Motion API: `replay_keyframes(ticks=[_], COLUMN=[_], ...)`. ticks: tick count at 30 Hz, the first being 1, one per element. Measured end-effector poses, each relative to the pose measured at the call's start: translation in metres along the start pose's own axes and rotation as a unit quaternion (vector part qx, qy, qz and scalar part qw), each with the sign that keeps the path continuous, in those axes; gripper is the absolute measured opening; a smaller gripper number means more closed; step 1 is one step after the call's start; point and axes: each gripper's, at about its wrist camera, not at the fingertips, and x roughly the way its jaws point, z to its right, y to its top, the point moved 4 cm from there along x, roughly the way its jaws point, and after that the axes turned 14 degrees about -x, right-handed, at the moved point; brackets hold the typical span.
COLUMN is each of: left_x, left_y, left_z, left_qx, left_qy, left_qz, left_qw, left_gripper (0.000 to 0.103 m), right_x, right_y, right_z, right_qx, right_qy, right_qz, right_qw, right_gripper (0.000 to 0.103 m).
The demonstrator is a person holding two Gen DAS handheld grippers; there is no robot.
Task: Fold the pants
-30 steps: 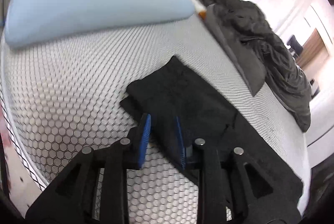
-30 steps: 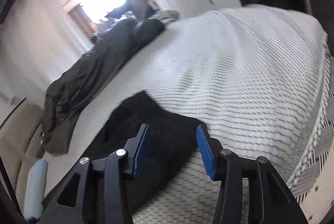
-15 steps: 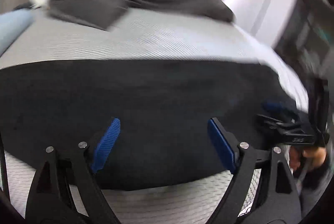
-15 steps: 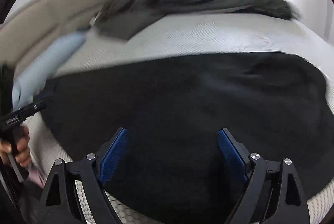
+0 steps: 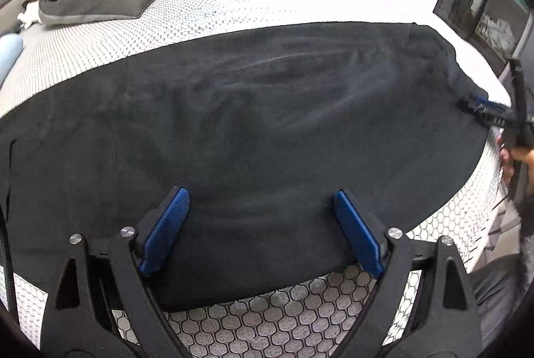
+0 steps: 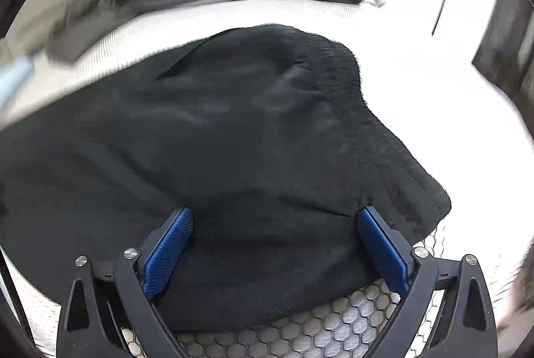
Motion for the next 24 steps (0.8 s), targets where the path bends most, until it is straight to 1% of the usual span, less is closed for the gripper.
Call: replay_keyframes(ticks=[2,3,5,6,7,9,10,12,13,15,16,18,20,21,22,23,24], left_x=[-0.003,-0.006,-0.011,-0.013,-0.012,-0.005,0.002,0.018,0.029,0.045,0.051,0.053,0.050,0.049,0.050,0.050,0.049], left_y=[0.005,0.008,0.018,0.026,0.031,0.044,0.051,0.057,0.059,0.061,0.062,0.064,0.068,0.070,0.071,0.071,0.071], left_z=[0.002,0.004,0.013,0.021,0.027,0.040,0.046,0.049,0.046,0.034,0.025,0.013,0.003,-0.002,-0.004,-0.006,-0.006], left_qx=[-0.006,-0.015,-0.023,-0.022,-0.018,-0.008,-0.005,-0.005,-0.008,-0.025,-0.032,-0.037,-0.041,-0.044,-0.048,-0.051,-0.052], left_qy=[0.005,-0.006,-0.039,-0.048,-0.046,-0.036,-0.032,-0.015,0.009,0.037,0.050,0.050,0.056,0.059,0.058,0.054,0.052], left_qz=[-0.009,-0.011,0.002,0.015,0.022,0.032,0.031,0.008,-0.014,-0.036,-0.044,-0.045,-0.047,-0.047,-0.050,-0.053,-0.055], left_qw=[0.9999,0.9998,0.9990,0.9985,0.9985,0.9988,0.9990,0.9998,0.9998,0.9983,0.9973,0.9971,0.9965,0.9962,0.9959,0.9958,0.9958], left_gripper=[0.088,0.088,0.088,0.088,0.088,0.088,0.088,0.088,0.088,0.088,0.088,0.088,0.088,0.088,0.088,0.088,0.088], right_x=[-0.010,-0.015,-0.026,-0.029,-0.029,-0.022,-0.020,-0.002,0.005,0.023,0.033,0.033,0.034,0.036,0.035,0.034,0.033], right_y=[0.005,0.010,0.022,0.031,0.039,0.058,0.065,0.082,0.084,0.087,0.091,0.087,0.084,0.082,0.077,0.066,0.060], right_z=[-0.008,-0.020,-0.042,-0.057,-0.070,-0.109,-0.129,-0.167,-0.180,-0.195,-0.192,-0.176,-0.145,-0.124,-0.101,-0.074,-0.061], right_qx=[-0.013,-0.021,-0.026,-0.028,-0.033,-0.048,-0.057,-0.090,-0.110,-0.156,-0.168,-0.175,-0.160,-0.144,-0.123,-0.094,-0.066], right_qy=[-0.020,-0.020,0.017,0.042,0.060,0.092,0.102,0.119,0.121,0.093,0.085,0.075,0.028,-0.002,-0.027,-0.034,0.001], right_qz=[0.009,0.018,0.037,0.047,0.050,0.041,0.032,0.011,0.002,-0.021,-0.028,-0.023,-0.027,-0.033,-0.039,-0.038,-0.033], right_qw=[1.000,0.999,0.999,0.998,0.996,0.994,0.993,0.989,0.987,0.983,0.982,0.981,0.986,0.989,0.991,0.994,0.997], right_gripper=[0.098,0.098,0.098,0.098,0.098,0.098,0.098,0.098,0.098,0.098,0.098,0.098,0.098,0.099,0.096,0.094,0.094])
